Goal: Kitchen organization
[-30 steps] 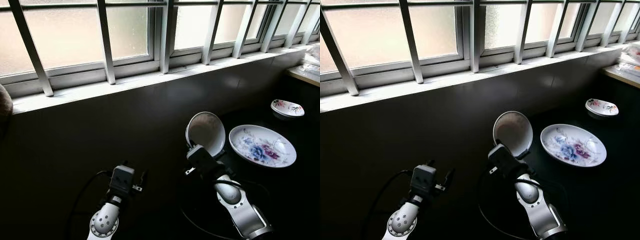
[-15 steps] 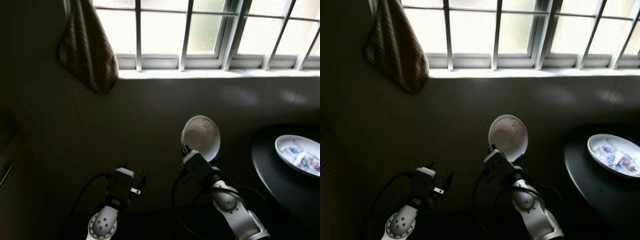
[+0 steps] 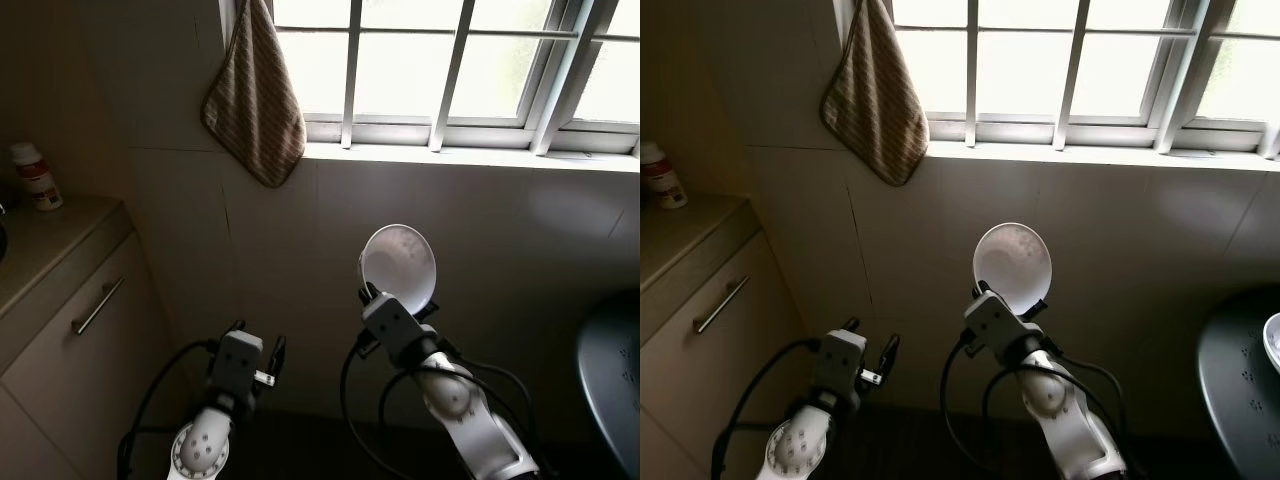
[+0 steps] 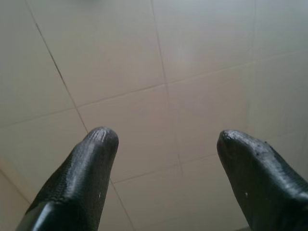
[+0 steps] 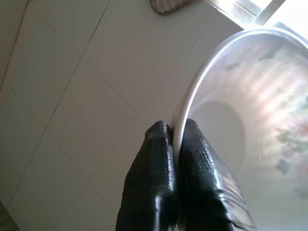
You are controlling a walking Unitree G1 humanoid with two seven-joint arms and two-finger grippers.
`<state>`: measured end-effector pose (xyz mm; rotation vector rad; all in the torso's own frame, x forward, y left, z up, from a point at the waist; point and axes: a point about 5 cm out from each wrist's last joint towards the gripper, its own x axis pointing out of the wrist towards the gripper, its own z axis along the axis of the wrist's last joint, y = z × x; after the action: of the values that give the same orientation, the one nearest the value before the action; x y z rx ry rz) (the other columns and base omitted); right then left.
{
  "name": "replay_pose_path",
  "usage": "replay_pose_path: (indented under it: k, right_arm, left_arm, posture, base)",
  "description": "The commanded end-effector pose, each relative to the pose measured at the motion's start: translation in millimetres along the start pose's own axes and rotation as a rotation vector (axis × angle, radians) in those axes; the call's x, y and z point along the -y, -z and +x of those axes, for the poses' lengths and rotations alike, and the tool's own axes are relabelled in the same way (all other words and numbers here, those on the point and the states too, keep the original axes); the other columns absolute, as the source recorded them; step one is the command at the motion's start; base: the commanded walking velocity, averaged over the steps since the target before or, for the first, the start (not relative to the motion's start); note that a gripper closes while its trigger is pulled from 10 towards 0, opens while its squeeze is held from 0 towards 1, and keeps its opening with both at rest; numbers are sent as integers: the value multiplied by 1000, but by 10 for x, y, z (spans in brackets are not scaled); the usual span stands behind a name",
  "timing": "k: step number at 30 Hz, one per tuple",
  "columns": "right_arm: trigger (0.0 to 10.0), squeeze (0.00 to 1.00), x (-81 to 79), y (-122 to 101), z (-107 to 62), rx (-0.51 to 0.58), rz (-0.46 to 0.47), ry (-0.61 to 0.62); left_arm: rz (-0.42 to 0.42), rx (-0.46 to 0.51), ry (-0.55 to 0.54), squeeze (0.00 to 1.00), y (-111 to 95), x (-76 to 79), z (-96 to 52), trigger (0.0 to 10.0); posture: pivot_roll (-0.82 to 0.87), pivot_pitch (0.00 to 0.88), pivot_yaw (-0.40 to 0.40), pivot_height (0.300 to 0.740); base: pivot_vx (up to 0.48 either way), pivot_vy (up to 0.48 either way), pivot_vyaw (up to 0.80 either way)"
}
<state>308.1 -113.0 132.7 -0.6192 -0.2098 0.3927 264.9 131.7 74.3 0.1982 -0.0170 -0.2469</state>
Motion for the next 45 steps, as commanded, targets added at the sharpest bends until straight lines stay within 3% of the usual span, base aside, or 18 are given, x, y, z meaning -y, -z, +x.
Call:
replay_pose_path:
  k: [1,45]
  right_arm:
    - [0,0,67,-46,12,21,1,24]
    - [0,0,112,-168,75,99,6,76]
  left_arm:
    - [-2,13,11,0,-36,30,20,10000]
    - [-2,6,5,0,-17,48,8,10000]
  posture:
    - [-17,0,-4,740]
    - [-12,0,-8,740]
  base:
    - [0,0,800]
    - [0,0,800]
